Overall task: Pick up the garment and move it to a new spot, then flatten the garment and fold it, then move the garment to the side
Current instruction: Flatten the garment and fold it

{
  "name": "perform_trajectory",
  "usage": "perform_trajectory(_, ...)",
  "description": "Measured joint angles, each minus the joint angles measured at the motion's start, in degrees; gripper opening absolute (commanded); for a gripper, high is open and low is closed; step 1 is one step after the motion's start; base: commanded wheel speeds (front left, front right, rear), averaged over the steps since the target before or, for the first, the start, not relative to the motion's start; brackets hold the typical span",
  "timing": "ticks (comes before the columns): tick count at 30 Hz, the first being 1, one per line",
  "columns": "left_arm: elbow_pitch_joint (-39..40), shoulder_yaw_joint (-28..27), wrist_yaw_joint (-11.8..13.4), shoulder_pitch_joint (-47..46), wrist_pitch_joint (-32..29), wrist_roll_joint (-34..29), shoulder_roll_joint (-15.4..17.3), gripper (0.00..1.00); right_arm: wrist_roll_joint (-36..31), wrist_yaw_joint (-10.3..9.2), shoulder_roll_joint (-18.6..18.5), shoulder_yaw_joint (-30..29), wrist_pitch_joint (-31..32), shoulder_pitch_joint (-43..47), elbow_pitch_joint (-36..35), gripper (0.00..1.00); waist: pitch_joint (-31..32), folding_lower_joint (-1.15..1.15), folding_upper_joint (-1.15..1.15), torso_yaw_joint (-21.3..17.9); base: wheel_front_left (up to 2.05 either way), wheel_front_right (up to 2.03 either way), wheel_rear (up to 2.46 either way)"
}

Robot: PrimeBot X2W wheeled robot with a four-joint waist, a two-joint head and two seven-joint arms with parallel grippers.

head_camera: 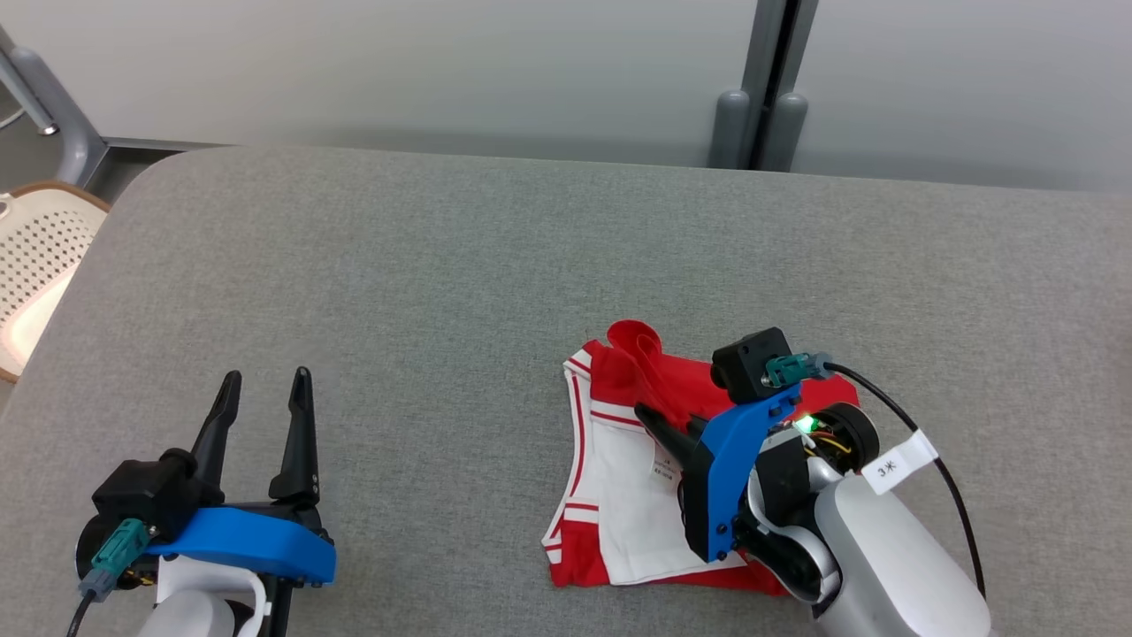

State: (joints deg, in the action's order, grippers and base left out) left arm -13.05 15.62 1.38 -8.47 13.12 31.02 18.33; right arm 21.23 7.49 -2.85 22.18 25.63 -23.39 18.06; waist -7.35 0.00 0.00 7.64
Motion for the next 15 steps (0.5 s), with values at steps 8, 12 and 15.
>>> perform_trajectory(8, -0.7, 0.5, -0.4, -1.0, 0.0, -0.2, 0.2, 1.00, 2.7, 0.00, 0.0, 2.0, -2.7, -6.1, 11.6, 0.00, -1.0, 0.00, 0.00, 2.0, 0.00, 0.00, 0.00)
perform_trajectory(12, -1.0, 0.6, -0.4, -1.2, 0.1, -0.2, 0.1, 1.00, 6.5, -0.01, 0.0, 3.7, -5.0, -7.2, 13.3, 1.00, -1.2, 0.00, 0.00, 1.9, 0.00, 0.00, 0.00)
perform_trajectory(15, -1.0, 0.5, -0.4, -1.3, 0.2, -0.2, 0.1, 1.00, 9.2, -0.01, 0.0, 5.5, -7.1, -7.8, 12.1, 1.00, -1.1, 0.00, 0.00, 1.3, 0.00, 0.00, 0.00)
